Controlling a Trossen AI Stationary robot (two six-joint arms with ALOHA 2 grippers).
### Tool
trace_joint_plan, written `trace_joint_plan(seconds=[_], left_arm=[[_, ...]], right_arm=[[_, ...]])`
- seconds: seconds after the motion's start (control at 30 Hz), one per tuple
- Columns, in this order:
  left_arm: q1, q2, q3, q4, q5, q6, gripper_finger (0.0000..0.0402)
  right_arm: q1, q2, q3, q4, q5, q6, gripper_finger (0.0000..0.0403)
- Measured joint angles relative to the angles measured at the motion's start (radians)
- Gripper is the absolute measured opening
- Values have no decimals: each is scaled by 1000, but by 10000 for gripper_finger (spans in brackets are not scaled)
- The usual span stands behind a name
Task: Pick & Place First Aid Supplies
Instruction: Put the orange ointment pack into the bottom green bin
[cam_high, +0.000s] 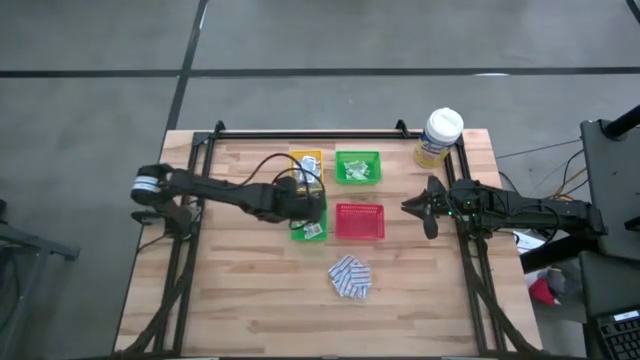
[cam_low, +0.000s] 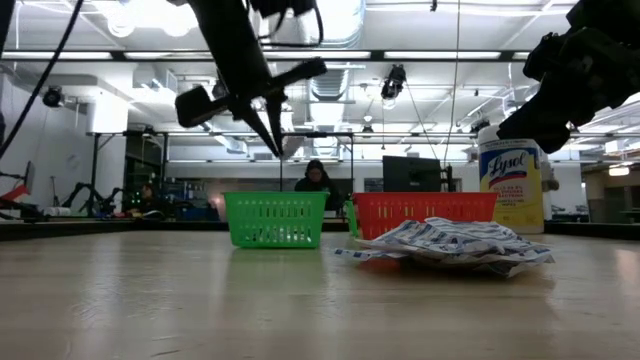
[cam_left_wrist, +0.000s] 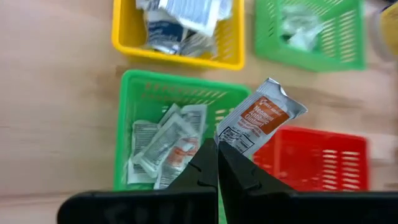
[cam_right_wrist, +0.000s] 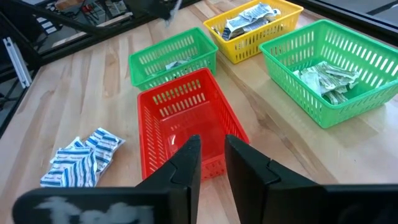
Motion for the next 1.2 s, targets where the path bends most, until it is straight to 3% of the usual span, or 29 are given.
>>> trace_joint_plan(seconds=[0.37,1.2], left_arm=[[15,96,-21,-25,157,-98,0],[28,120,-21,26,198,-45,0]], right_arm=[[0,0,0,0,0,0,82],[0,0,0,0,0,-3,73]])
